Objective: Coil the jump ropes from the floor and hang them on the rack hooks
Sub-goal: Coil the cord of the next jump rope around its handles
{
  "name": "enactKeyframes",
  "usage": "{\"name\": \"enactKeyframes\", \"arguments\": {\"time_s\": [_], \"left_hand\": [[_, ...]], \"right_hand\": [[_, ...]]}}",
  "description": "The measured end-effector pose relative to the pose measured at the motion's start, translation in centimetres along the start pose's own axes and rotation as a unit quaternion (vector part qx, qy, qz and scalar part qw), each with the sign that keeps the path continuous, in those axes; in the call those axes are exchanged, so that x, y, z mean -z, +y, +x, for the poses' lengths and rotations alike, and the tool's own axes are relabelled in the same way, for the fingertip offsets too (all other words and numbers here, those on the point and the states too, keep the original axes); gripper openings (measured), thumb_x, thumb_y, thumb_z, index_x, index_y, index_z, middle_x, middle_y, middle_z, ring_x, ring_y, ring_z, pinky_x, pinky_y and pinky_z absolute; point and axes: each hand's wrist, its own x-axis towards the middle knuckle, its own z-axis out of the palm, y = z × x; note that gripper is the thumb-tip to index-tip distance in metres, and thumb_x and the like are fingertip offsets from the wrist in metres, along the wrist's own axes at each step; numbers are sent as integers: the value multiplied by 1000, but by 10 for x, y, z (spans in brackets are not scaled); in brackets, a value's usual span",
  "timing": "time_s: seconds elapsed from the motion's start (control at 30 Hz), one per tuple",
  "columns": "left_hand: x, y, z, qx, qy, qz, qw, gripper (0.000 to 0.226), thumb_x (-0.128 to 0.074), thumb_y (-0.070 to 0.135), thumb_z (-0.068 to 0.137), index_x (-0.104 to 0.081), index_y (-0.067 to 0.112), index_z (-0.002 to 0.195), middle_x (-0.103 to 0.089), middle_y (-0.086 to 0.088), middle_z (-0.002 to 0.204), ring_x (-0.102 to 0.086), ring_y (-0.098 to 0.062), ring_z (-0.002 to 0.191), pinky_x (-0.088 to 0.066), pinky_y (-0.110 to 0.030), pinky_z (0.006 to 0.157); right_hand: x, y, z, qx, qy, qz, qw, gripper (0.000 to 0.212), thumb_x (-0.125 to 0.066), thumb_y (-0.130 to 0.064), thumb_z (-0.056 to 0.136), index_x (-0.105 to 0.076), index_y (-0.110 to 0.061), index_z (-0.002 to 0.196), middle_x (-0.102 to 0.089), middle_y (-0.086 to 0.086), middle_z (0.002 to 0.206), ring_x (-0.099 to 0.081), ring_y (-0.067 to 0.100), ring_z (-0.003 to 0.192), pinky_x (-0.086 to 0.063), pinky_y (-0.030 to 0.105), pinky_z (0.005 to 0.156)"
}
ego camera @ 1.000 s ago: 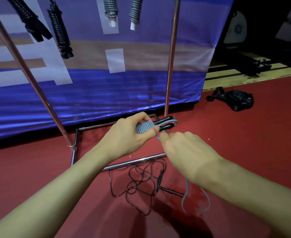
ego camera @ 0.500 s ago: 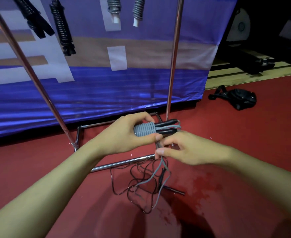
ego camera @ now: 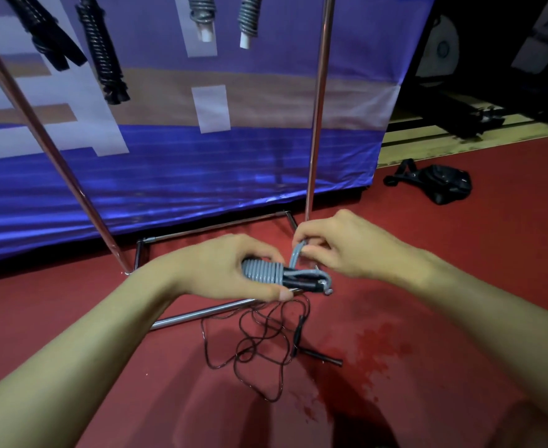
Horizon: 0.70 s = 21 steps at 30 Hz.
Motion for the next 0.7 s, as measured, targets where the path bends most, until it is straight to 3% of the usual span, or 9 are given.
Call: {"name": "enactKeyframes", "arguments": {"time_s": [0.03,0.1,0.17,0.27,0.4,0.53,0.63,0.7], "left_hand": [[-4,-2,1,8,-7,30,999,24,-77,54,87,-72,33,98,-63,5,74,-50,-5,62,-42,-22,61],[-11,-5,3,23,0,67,997,24,-76,59,86,-71,37,95,-62,8,70,-51,-5,59,-41,-22,59],[-11,-8,4,30,13,52,998,25,-76,57,86,-73,35,98,-65,6,70,-54,-5,58,-43,-21,59],[-7,-9,4,15,62,41,997,26,-79,51,86,-75,35,106,-70,5,78,-58,-7,60,-50,-24,64],[-10,-5,9,5,133,31,991,23,-82,46,83,-72,36,101,-67,14,80,-58,-3,66,-44,-18,66],[-9,-7,12,28,148,30,988,29,-82,50,80,-67,37,102,-70,10,86,-61,-6,74,-51,-29,75],[-12,-5,13,41,136,44,989,52,-73,65,79,-62,49,127,-74,10,111,-69,-10,101,-54,-40,94],[-12,-2,12,52,140,41,988,45,-76,60,81,-66,46,123,-74,11,108,-69,-9,97,-54,-39,93]], "right_hand": [[-1,0,-2,-32,-11,92,995,13,-63,-20,96,-72,-28,102,-74,-11,76,-70,0,75,-52,25,72],[-1,0,-4,-76,-19,236,969,22,-60,-12,98,-72,-27,107,-79,-1,90,-76,16,94,-58,33,90],[-3,-6,-6,-109,-7,387,915,22,-62,-8,100,-71,-18,117,-79,4,105,-74,19,106,-56,32,99],[-7,-20,-5,-147,52,552,819,27,-65,-7,97,-68,-11,123,-78,10,111,-74,21,108,-57,25,92],[-1,-25,-3,-156,123,624,756,36,-59,2,98,-62,-9,132,-76,16,111,-74,28,105,-59,26,86],[1,-25,-5,-129,121,637,750,34,-55,1,101,-60,-10,133,-75,14,115,-73,30,108,-58,25,85],[4,-25,-9,-90,89,599,791,41,-51,0,103,-55,-18,140,-75,14,118,-72,30,112,-56,32,96],[4,-27,-11,-70,85,544,832,43,-50,2,104,-54,-20,141,-75,10,119,-71,25,114,-53,36,103]]}}
